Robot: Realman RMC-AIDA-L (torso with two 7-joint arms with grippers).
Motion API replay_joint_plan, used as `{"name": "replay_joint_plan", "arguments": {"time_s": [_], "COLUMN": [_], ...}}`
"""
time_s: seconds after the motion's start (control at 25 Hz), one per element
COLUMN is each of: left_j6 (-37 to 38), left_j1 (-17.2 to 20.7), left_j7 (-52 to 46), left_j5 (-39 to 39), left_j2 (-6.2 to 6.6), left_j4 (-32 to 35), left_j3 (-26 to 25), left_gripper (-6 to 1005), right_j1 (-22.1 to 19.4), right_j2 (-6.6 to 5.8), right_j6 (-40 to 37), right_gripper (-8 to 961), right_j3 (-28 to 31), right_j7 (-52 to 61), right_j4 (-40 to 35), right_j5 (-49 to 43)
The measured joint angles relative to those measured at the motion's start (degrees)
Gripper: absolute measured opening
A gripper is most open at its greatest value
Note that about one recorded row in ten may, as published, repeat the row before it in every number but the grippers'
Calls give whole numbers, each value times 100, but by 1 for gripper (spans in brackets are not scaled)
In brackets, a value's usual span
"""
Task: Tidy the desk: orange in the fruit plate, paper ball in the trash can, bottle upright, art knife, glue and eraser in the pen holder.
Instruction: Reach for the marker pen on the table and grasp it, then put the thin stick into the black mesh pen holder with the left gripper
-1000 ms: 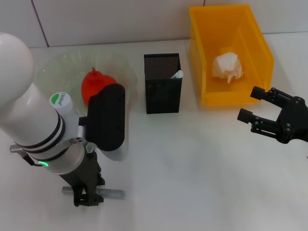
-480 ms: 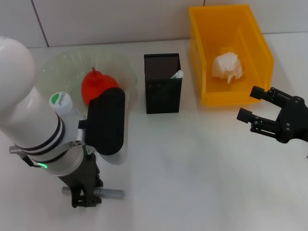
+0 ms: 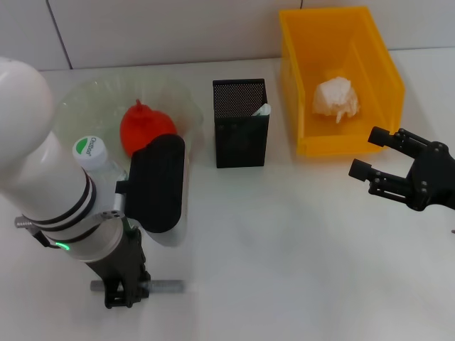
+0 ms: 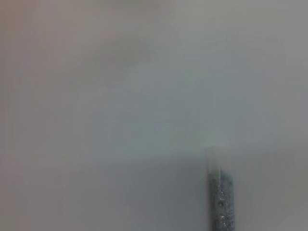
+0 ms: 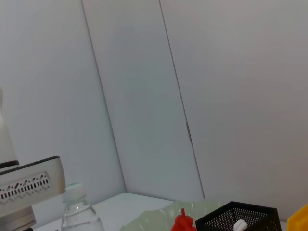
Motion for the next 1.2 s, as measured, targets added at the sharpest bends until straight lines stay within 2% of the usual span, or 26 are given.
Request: {"name": "replay_joint_plan", "arguments": {"time_s": [0.28,0.4,0.44,0.56,0.6,0.64,0.76,0.8,0.88,0.96,1.0,1.04,1.08,1.12,1.16,1.2], "left_j6": [36,261,366,366,404,125,-155,-677,-1703,-1923,-2467,-2629,-2890,-2890,-2951,-2951], "left_j1": [-19,2,56,56,149,405,509,626,767,781,797,780,663,663,534,534], "left_j7": [3,57,122,122,232,542,755,1027,1559,1681,2105,2349,3115,3115,3867,3867], "left_j5": [-36,-357,-756,-756,-1120,-1834,-2244,-2788,-3662,-3870,-4506,-4847,-5846,-5846,-6797,-6797], "left_j2": [-5,-3,14,14,25,28,30,38,36,35,37,36,32,32,25,25], "left_j4": [47,370,771,771,1246,1888,2049,2100,1834,1719,1311,1060,294,294,-456,-456], "left_j3": [-1,-84,-243,-243,-490,-1059,-1283,-1460,-1519,-1518,-1512,-1511,-1546,-1546,-1583,-1583], "left_gripper": [181,151,151,151,152,152,152,152,151,149,149,148,147,147,146,145], "right_j1": [-8,-33,-42,-114,-151,-186,-218,-219,-219,-212,-210,-209,-209,-209,-210,-207], "right_j2": [4,7,2,-23,-26,-28,-37,-37,-28,-12,-11,-8,-6,-5,-5,-5], "right_j6": [-2,-2,7,27,22,14,21,27,33,34,34,34,34,33,32,33], "right_gripper": [820,820,820,820,820,820,820,820,820,820,820,820,820,820,820,820], "right_j3": [1,4,22,194,265,324,367,368,368,353,352,348,346,343,341,336], "right_j7": [2,32,49,63,62,51,41,40,37,31,29,26,24,23,23,21], "right_j4": [6,-3,-4,8,7,5,8,10,11,11,10,9,9,9,9,11], "right_j5": [4,7,7,-1,-6,-10,-23,-26,-30,-32,-33,-34,-34,-35,-36,-36]}}
